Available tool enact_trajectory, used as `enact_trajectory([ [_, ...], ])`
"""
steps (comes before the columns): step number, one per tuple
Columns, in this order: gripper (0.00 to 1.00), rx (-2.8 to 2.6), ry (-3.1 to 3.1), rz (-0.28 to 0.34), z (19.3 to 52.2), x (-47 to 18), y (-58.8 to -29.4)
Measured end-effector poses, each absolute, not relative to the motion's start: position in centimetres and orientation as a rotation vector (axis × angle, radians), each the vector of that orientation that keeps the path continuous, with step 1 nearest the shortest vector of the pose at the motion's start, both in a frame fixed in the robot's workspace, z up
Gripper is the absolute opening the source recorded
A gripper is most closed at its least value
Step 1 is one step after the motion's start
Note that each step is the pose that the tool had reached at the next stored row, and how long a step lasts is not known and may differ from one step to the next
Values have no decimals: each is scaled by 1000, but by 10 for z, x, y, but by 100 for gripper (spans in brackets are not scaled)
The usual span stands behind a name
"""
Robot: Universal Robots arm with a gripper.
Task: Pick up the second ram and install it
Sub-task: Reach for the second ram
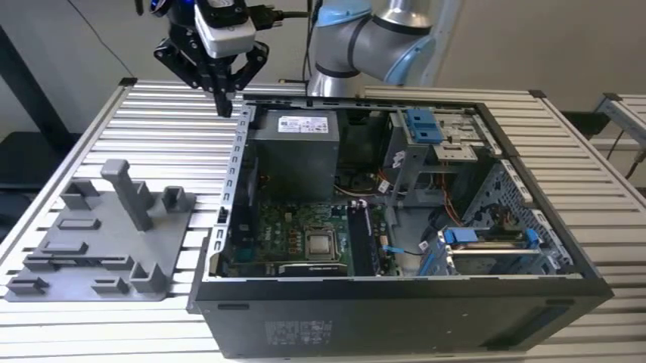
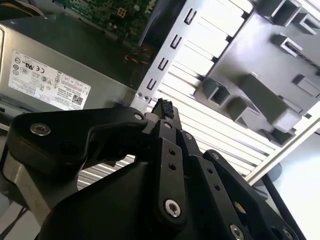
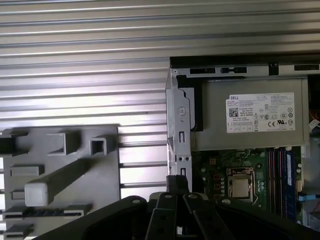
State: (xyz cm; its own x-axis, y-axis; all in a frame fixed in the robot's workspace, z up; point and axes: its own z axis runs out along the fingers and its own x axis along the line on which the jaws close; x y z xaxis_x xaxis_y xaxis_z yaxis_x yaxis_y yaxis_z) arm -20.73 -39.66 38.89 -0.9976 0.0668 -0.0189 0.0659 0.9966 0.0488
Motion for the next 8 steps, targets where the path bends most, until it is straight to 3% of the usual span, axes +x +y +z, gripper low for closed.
enact_trajectory([
  [8,11,103,3118,75,389,-227,-397],
])
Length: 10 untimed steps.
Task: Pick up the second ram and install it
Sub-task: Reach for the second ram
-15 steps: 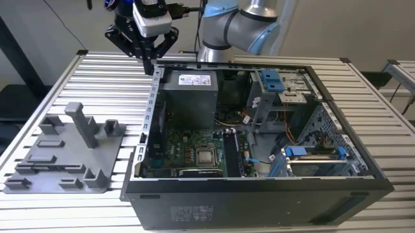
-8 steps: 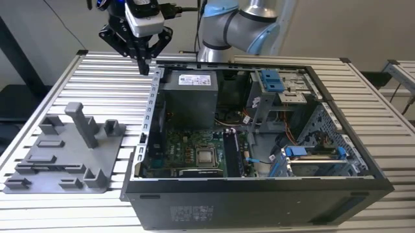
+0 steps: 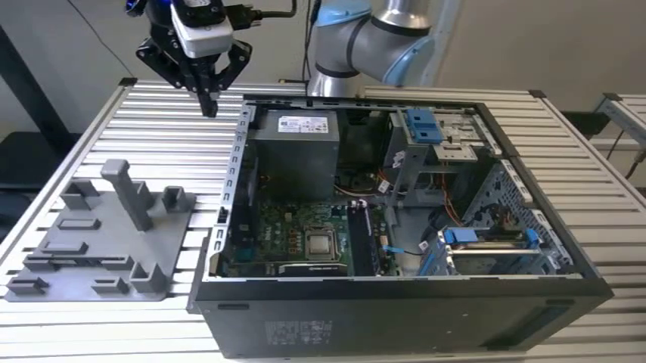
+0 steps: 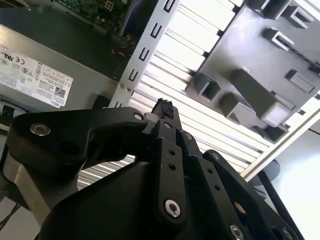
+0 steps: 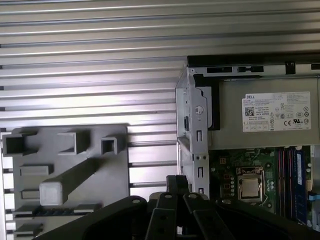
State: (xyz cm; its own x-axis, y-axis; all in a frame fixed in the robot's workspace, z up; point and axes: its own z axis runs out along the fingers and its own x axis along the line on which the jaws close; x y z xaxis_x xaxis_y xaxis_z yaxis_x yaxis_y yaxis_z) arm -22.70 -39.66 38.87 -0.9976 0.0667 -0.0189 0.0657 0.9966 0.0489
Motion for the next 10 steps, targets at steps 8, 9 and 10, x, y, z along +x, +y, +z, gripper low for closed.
enact_trajectory([
  [8,11,104,3128,76,388,-245,-397],
  [9,11,104,3129,76,388,-248,-397],
  [10,11,103,3129,76,388,-251,-397],
])
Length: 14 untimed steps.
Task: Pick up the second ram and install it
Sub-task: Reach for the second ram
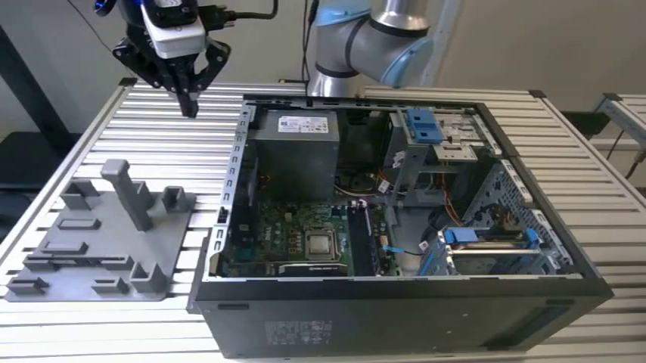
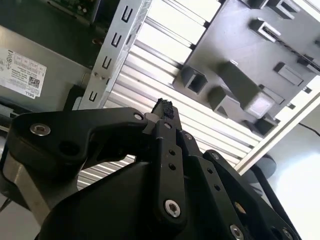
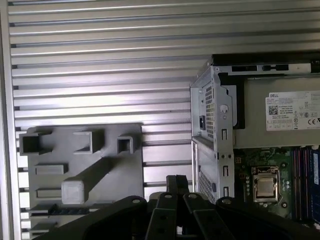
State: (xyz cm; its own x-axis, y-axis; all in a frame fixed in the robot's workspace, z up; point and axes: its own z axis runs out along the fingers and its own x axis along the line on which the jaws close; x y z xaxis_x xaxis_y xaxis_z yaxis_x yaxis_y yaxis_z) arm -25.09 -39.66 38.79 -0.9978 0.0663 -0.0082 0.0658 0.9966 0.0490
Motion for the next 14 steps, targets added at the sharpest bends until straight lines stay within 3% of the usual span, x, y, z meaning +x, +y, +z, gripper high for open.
enact_trajectory([
  [14,11,104,3135,76,385,-278,-397],
])
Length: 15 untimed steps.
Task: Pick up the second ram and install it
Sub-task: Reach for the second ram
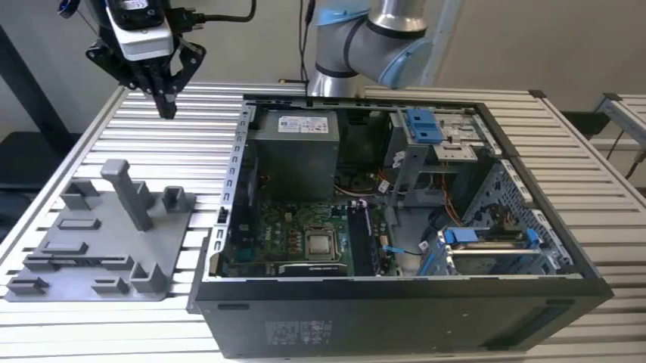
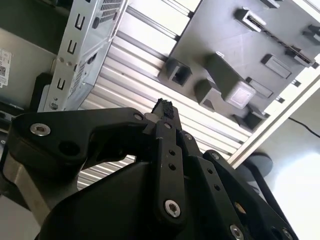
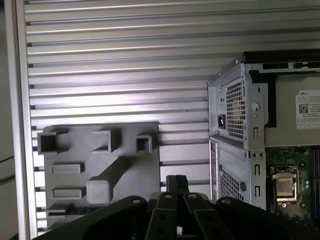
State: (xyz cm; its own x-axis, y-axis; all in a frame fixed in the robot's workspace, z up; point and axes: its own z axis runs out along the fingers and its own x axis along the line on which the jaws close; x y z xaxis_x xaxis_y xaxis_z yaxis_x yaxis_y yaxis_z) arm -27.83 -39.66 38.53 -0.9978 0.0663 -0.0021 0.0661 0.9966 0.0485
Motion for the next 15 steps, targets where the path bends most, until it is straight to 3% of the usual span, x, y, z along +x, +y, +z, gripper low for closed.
enact_trajectory([
  [15,11,105,3146,76,382,-302,-397],
])
